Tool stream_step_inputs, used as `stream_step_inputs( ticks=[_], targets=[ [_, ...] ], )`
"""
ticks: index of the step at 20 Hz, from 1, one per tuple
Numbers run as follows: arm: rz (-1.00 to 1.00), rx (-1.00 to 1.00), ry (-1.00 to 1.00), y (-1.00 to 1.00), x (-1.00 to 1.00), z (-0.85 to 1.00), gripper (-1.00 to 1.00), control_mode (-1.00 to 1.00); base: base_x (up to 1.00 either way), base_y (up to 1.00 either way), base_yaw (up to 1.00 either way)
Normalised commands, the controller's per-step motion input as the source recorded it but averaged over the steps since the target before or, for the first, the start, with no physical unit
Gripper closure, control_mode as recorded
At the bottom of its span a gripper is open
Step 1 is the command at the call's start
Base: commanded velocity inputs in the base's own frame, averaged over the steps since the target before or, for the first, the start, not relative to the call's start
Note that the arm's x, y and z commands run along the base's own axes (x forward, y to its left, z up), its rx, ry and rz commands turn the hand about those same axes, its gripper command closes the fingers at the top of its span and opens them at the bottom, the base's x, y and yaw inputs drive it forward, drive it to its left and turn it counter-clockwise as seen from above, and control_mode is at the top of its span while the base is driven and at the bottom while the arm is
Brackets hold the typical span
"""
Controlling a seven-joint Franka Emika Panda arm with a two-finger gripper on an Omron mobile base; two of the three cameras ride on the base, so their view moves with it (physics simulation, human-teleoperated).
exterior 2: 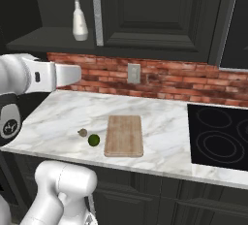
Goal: Open the cabinet. Place the bowl and condiment on the counter. Then place the lime and garlic on the cutting board.
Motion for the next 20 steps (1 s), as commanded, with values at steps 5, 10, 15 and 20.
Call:
stream_step_inputs(
  ticks=[5,10,15,20],
  targets=[
    [0.02,0.25,0.00,-0.53,0.00,0.00,-1.00,-1.00,0.00,0.00,0.00],
    [0.01,0.20,0.00,-0.31,0.00,0.00,-1.00,-1.00,0.00,0.00,0.00],
    [0.00,0.13,0.00,0.00,0.00,0.11,-1.00,-1.00,0.00,0.00,0.00],
    [0.00,0.04,0.00,0.00,0.01,0.04,-1.00,-1.00,0.00,0.00,0.00]
  ],
)
